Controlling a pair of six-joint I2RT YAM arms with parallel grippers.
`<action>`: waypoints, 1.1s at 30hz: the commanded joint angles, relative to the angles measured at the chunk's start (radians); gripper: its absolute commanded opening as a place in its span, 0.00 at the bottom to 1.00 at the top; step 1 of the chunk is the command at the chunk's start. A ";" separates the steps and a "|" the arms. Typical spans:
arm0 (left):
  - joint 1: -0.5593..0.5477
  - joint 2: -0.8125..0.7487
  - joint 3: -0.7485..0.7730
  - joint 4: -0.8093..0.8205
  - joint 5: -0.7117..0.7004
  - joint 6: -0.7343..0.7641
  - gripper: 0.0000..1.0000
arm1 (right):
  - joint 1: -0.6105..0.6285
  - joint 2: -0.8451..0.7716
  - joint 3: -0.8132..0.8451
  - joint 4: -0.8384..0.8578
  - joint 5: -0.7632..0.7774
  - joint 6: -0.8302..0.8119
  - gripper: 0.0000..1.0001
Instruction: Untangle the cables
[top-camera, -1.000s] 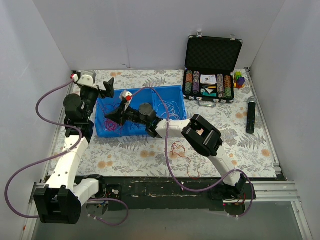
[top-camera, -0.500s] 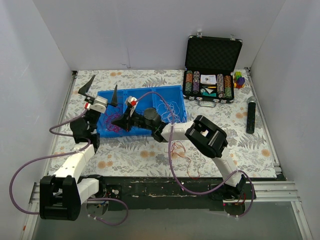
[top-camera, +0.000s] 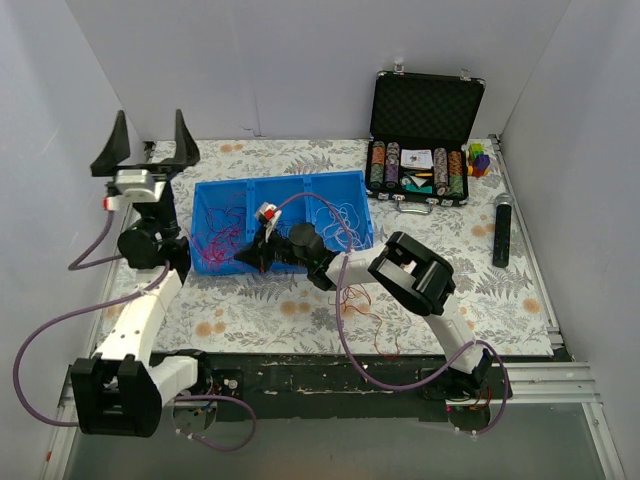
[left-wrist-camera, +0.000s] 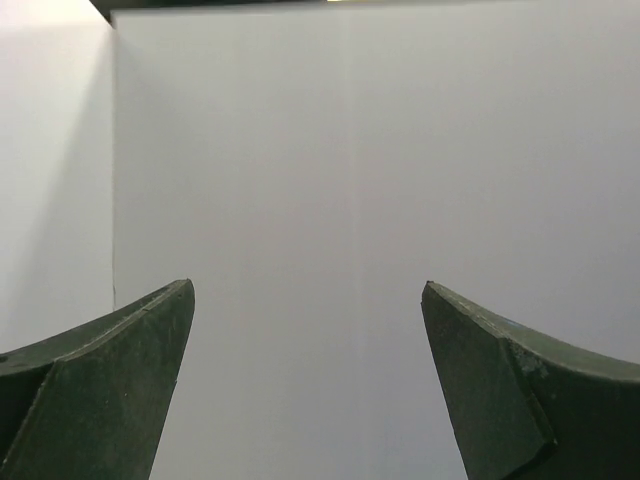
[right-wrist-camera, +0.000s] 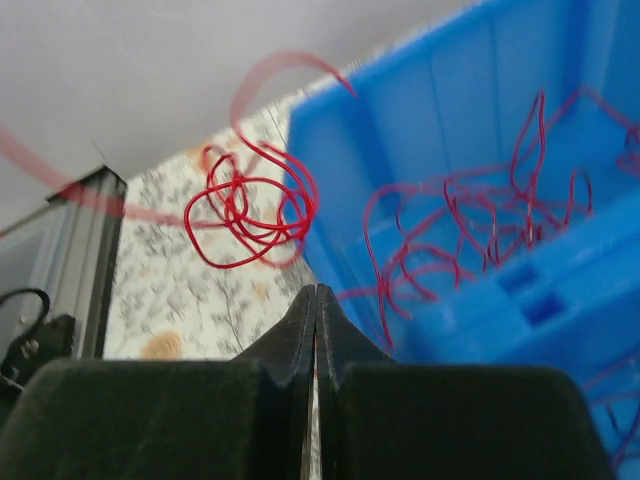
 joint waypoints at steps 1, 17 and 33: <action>0.004 -0.113 0.140 -0.076 -0.245 -0.262 0.98 | 0.004 0.009 -0.039 -0.095 0.032 -0.005 0.01; 0.004 -0.240 0.208 -0.643 -0.139 -0.419 0.98 | -0.003 -0.078 0.045 -0.105 0.034 -0.075 0.01; 0.006 -0.378 0.254 -1.603 0.329 0.334 0.94 | 0.044 -0.388 -0.200 -0.168 0.104 -0.291 0.73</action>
